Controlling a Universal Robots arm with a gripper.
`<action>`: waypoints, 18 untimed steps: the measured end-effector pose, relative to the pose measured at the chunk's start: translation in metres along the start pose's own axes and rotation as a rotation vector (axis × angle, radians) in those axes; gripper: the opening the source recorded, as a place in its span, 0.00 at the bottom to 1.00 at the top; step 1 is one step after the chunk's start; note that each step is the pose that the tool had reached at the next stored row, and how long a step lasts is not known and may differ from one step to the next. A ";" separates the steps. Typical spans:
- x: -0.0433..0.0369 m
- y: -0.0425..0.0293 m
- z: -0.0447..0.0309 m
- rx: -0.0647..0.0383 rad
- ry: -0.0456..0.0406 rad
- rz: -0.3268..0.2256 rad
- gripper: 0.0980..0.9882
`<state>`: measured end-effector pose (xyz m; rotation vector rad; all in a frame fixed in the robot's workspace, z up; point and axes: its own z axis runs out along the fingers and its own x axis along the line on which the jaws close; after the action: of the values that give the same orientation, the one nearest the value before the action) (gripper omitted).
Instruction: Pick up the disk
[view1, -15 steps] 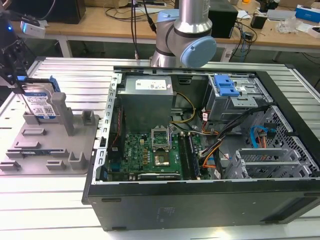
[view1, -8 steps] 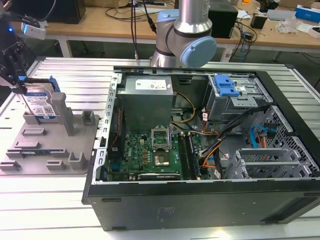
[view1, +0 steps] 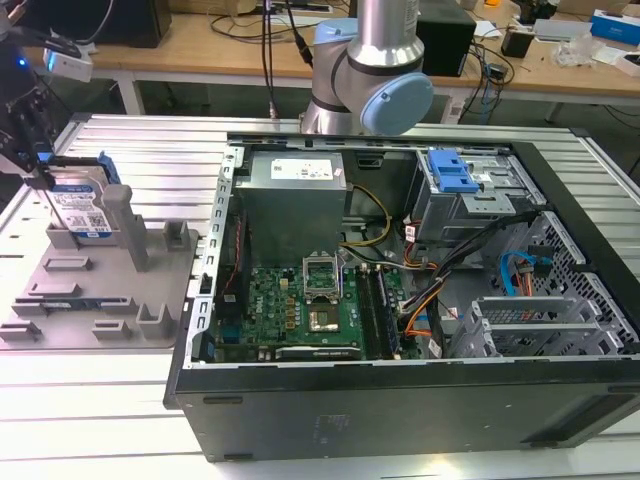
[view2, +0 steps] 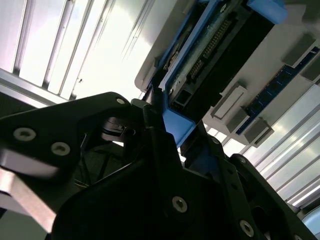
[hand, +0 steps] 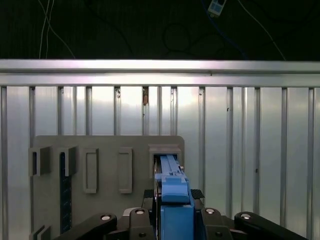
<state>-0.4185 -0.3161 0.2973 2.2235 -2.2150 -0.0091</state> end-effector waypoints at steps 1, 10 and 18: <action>0.0000 0.0000 0.0004 0.000 -0.0001 0.000 0.31; -0.0001 0.0000 0.0011 0.001 -0.0005 0.002 0.30; -0.0001 0.0002 -0.0343 0.000 -0.0003 0.002 0.30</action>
<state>-0.4186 -0.3160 0.3317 2.2213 -2.2179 -0.0091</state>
